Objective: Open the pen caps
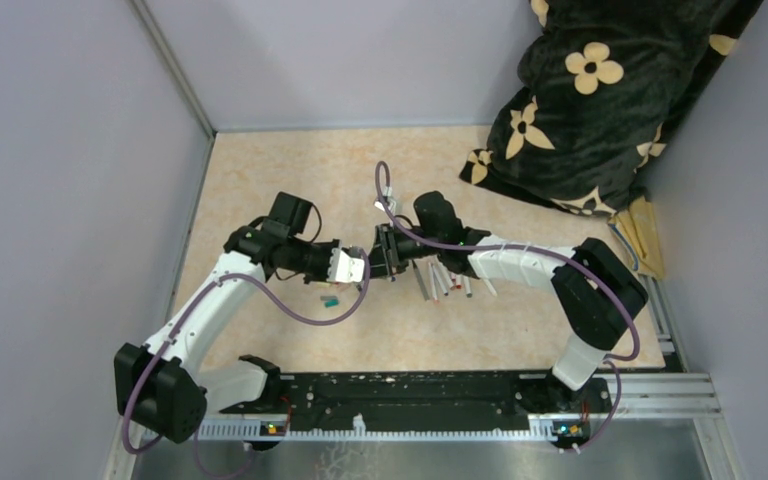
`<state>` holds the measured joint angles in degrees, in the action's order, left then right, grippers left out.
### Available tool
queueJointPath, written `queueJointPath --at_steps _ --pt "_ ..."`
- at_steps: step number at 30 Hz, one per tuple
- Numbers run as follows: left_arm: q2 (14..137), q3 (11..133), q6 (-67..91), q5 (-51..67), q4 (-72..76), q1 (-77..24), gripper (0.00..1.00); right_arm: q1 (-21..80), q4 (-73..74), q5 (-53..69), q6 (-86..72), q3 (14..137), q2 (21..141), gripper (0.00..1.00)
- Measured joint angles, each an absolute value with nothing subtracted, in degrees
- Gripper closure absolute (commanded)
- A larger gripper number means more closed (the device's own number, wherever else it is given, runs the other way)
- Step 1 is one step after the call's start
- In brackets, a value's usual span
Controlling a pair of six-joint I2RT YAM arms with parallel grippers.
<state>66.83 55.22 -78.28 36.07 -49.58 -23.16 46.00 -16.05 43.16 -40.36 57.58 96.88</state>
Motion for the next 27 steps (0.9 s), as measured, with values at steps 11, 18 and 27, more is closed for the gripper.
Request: queueJointPath --at_steps 11,18,27 --pt "66.63 54.83 -79.15 34.24 -48.93 -23.53 1.00 46.00 -15.42 43.53 -39.07 58.28 97.03 1.00" --pt "67.20 53.89 -79.50 31.24 -44.88 -25.12 1.00 45.19 -14.61 40.21 -37.17 56.25 94.70 1.00" --pt "69.91 53.93 -81.01 34.44 -41.58 -25.30 1.00 45.19 -14.35 34.06 -34.48 51.75 89.80 1.00"
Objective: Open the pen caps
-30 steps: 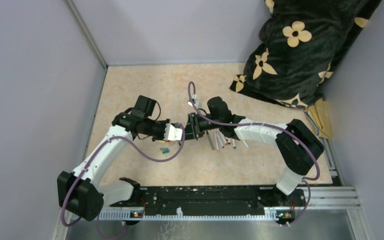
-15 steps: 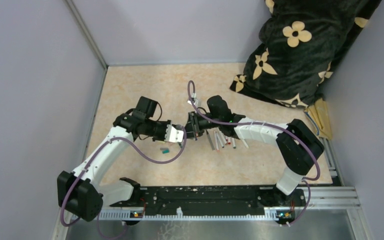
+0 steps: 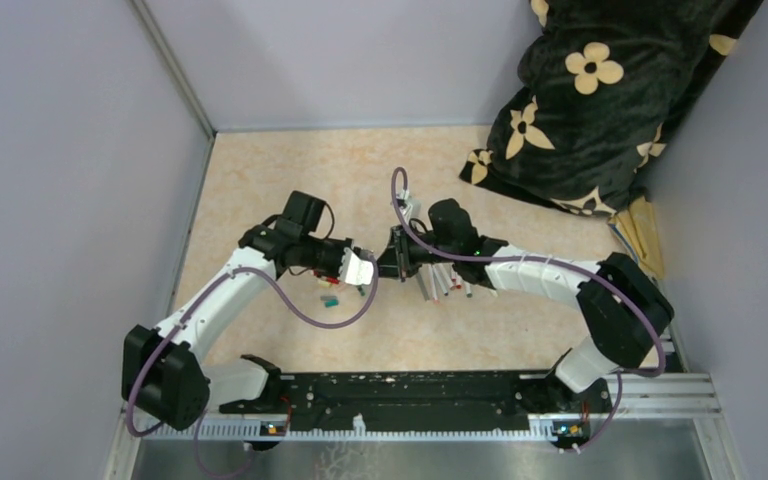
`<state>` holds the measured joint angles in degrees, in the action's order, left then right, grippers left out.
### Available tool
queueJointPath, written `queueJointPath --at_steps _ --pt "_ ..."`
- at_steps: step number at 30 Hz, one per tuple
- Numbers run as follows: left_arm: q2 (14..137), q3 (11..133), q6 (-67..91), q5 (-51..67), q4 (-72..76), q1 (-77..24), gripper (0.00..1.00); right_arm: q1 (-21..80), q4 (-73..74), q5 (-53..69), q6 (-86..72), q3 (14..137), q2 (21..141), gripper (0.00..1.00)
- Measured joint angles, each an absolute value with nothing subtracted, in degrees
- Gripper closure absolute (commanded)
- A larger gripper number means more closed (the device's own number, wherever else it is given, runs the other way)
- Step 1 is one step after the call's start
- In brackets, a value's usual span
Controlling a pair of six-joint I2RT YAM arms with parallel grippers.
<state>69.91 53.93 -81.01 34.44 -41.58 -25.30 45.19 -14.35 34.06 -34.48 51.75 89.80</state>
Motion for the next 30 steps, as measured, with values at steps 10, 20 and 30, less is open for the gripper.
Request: queueJointPath --at_steps 10,20,30 --pt "70.94 54.48 -84.93 39.68 -40.75 -22.15 1.00 45.21 -15.20 30.11 -33.43 49.50 86.19 1.00" --pt "72.75 54.48 -87.11 35.44 -41.21 -16.86 1.00 44.95 -11.86 29.69 -32.12 47.79 84.25 1.00" --pt "74.56 55.53 -89.84 24.64 -44.53 -5.89 0.58 43.62 -1.08 32.60 -31.03 44.66 80.14 1.00"
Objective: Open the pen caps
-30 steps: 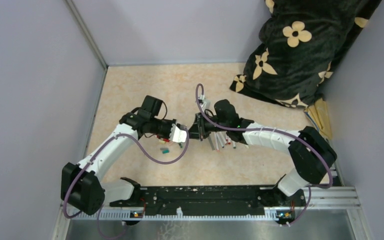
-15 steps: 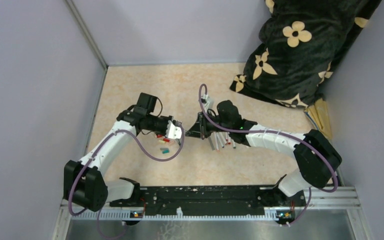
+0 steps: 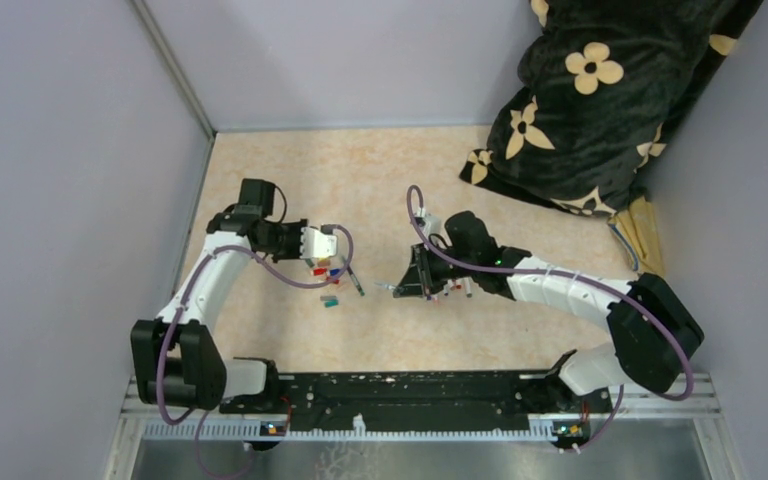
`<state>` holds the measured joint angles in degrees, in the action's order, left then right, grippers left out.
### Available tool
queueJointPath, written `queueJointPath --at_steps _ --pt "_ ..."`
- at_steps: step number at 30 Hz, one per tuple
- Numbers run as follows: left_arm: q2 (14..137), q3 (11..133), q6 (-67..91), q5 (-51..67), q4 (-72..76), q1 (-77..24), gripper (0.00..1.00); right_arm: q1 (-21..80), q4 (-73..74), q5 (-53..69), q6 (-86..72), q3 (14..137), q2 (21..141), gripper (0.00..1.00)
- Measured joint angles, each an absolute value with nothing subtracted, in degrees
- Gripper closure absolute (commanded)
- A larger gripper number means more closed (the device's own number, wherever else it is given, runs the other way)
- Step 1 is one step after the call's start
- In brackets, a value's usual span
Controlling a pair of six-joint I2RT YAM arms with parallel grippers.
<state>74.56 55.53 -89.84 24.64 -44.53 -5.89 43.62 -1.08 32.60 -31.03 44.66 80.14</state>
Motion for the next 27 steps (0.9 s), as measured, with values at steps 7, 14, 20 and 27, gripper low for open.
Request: queueJointPath --at_steps 7,14,20,27 --pt "68.71 56.95 -84.07 35.38 -48.16 -16.45 0.03 43.57 -4.05 34.98 -33.06 47.62 83.33 1.00" --pt "67.42 56.60 -78.54 39.66 -48.23 -22.52 0.13 43.57 -8.56 36.71 -35.64 51.05 86.56 1.00" --pt "68.36 56.60 -77.32 40.32 -49.25 -25.19 0.25 43.57 -11.20 37.60 -37.56 52.62 88.71 1.00" --pt "68.58 56.71 -76.49 40.10 -48.82 -25.78 0.56 43.57 -13.69 39.13 -39.35 53.69 90.50 1.00"
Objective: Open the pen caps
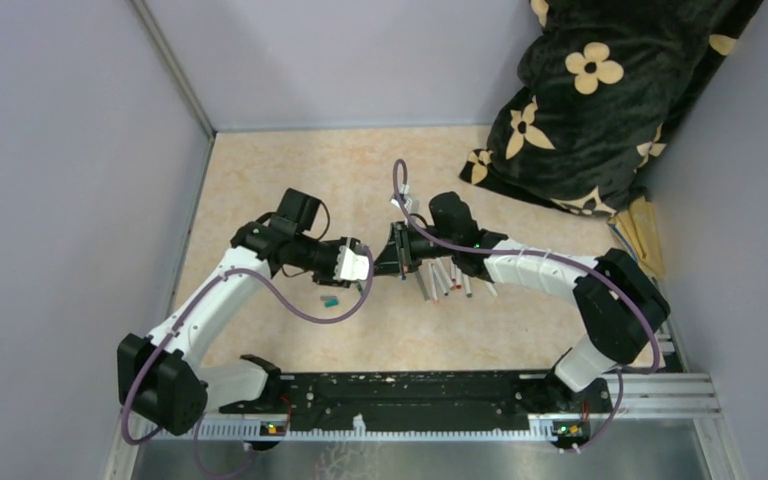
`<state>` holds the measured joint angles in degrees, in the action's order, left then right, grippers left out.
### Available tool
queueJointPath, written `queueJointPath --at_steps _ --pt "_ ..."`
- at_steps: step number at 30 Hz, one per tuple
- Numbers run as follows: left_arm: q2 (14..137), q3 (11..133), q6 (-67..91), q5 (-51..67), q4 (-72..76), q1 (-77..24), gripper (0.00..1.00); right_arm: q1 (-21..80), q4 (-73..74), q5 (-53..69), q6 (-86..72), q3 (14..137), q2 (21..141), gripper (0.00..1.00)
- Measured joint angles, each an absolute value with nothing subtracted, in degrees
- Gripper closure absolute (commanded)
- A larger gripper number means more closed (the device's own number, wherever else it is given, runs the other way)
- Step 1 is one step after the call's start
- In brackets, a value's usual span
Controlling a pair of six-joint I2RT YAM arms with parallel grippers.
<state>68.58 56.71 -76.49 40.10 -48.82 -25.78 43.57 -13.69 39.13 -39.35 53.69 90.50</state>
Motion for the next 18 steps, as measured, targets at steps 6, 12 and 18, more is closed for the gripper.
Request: queueJointPath --at_steps 6,12,18 --pt "70.89 58.15 -76.03 39.00 -47.40 -25.80 0.77 43.64 -13.89 40.45 -40.32 53.67 90.83 1.00" --pt "71.31 58.28 -76.31 38.59 -47.37 -25.98 1.00 43.57 -13.98 40.32 -40.80 53.56 90.83 1.00" --pt "71.31 58.30 -76.34 36.60 -47.68 -26.50 1.00 43.57 -16.78 40.27 -41.23 51.66 90.80 1.00"
